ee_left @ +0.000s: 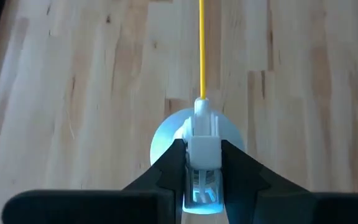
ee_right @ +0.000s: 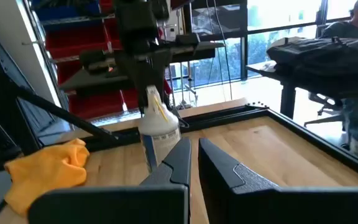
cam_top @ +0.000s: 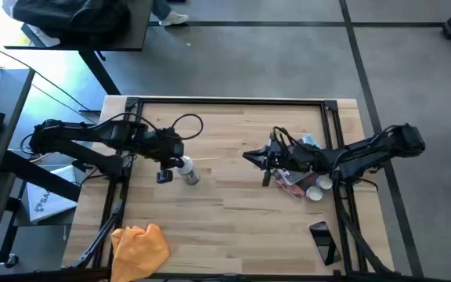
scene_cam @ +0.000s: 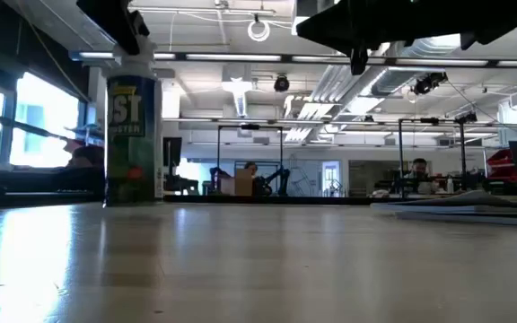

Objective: Apply microfiber cloth
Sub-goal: Move the spray bottle to the middle left of the table

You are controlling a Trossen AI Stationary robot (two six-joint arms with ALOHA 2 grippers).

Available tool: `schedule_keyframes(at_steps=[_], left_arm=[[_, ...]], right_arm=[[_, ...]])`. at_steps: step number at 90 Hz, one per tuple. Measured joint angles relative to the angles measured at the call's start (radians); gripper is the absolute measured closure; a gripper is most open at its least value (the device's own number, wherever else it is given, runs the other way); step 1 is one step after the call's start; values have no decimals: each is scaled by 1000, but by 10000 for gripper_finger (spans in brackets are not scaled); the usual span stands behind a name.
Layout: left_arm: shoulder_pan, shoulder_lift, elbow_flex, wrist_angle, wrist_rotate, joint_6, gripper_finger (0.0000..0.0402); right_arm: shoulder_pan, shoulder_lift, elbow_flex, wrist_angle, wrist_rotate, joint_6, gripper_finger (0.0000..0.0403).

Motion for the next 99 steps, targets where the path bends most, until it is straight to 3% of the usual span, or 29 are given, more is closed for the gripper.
schedule_keyframes(at_steps=[79,99], left_arm=[[0,-1,-23,-52,-12,38,348],[1,1,22,-77,-18,74,348]], right_arm=[[-1,9,0,76,8,-3,403],[-1,9,0,77,8,-1,403]])
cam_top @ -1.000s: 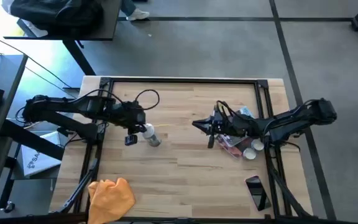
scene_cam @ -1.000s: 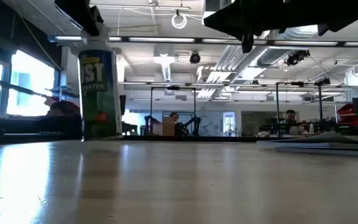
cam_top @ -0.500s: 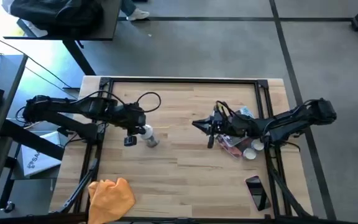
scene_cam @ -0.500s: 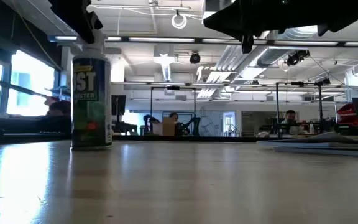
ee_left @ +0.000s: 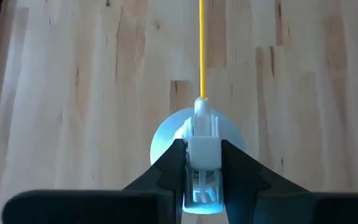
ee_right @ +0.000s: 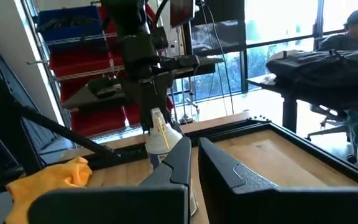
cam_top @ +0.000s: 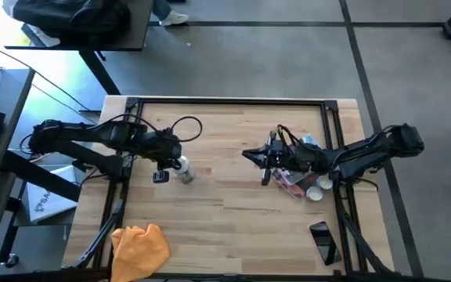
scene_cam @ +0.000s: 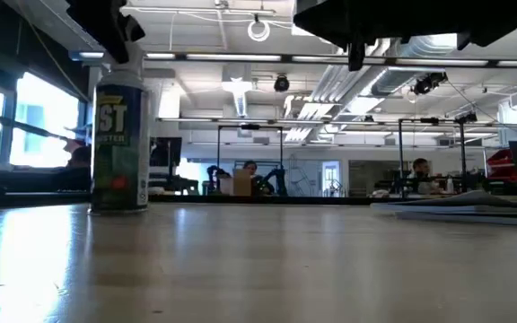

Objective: Apply microfiber cloth
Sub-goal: Move the spray bottle to the middle left of the table

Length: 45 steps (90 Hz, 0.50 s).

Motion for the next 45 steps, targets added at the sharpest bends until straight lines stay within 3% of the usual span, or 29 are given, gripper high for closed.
schedule_keyframes(at_steps=[45], left_arm=[[0,59,5,-7,-7,-22,344]], right_arm=[[0,0,-1,-1,-12,1,403]])
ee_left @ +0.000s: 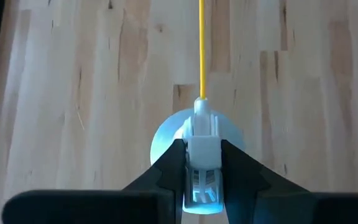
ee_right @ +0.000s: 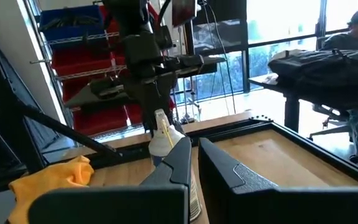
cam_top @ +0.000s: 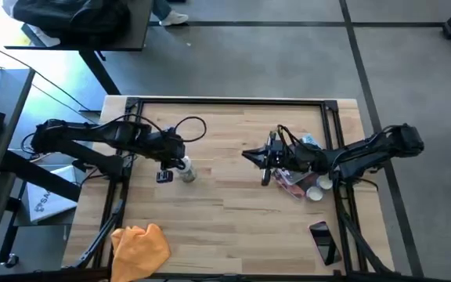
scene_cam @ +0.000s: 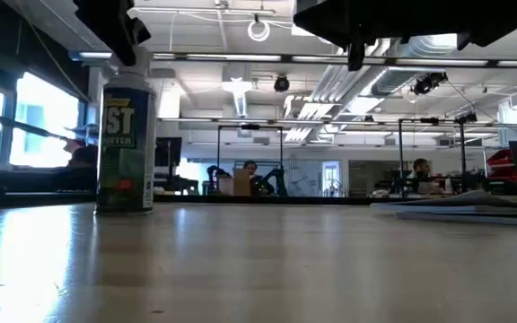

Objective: Apply microfiber cloth
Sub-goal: Move the spray bottle to the middle left of the table, then move the orange microfiber cloth to the top right of the table

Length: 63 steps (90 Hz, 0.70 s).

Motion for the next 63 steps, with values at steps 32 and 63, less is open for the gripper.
schedule_keyframes(at_steps=[32,63], left_arm=[[0,-3,-1,-13,-4,-6,304],[-1,-2,45,-51,-75,3,241]], right_arm=[[0,0,0,0,3,0,403],[0,0,0,2,16,-1,370]])
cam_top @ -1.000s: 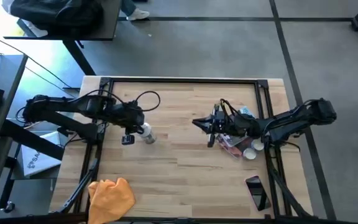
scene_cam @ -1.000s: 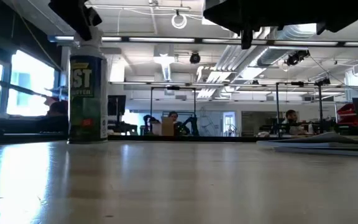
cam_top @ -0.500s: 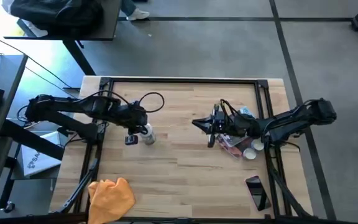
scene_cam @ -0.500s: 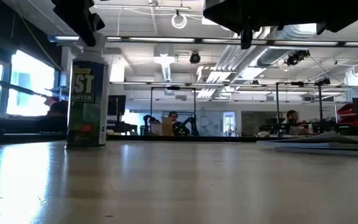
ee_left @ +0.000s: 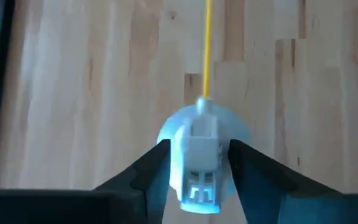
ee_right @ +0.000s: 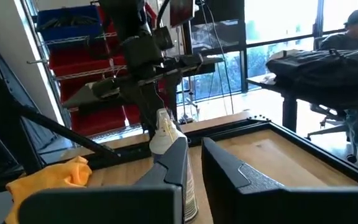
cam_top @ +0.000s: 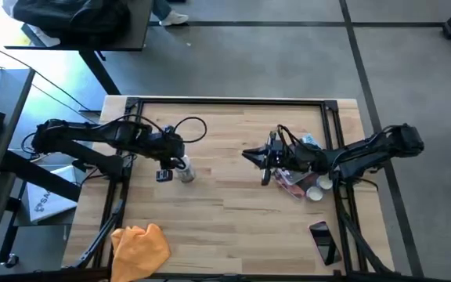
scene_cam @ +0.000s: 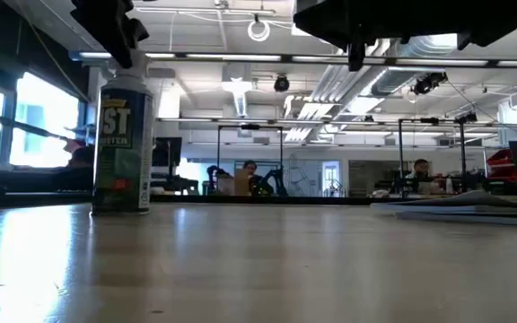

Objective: Apply microfiber cloth
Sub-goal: Move the orange microfiber cloth to the top right of the table

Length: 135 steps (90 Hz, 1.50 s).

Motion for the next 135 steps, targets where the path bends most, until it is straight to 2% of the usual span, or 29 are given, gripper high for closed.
schedule_keyframes(at_steps=[23,39,47,53,83,105,113,123,135], left_arm=[[-2,0,143,-109,20,-7,206],[-36,-2,235,-205,175,-172,205],[-85,-2,241,-221,275,-268,205],[-140,-2,237,-228,302,-341,205],[-463,-1,105,-224,247,-748,205],[-654,-1,-78,-187,222,-925,205],[-700,0,-150,-144,267,-981,205],[-739,3,-213,-85,372,-1071,205],[-793,17,-261,-13,444,-1212,205]], right_arm=[[0,0,0,4,16,20,323],[0,0,0,4,16,24,309],[0,0,0,1,16,24,309],[0,0,0,-5,16,25,309],[14,0,-1,-37,14,24,309],[14,0,-1,-42,14,24,309],[14,0,-1,-57,-33,21,309],[31,0,-1,-64,-128,19,309],[100,30,-1,-37,-103,22,309]])
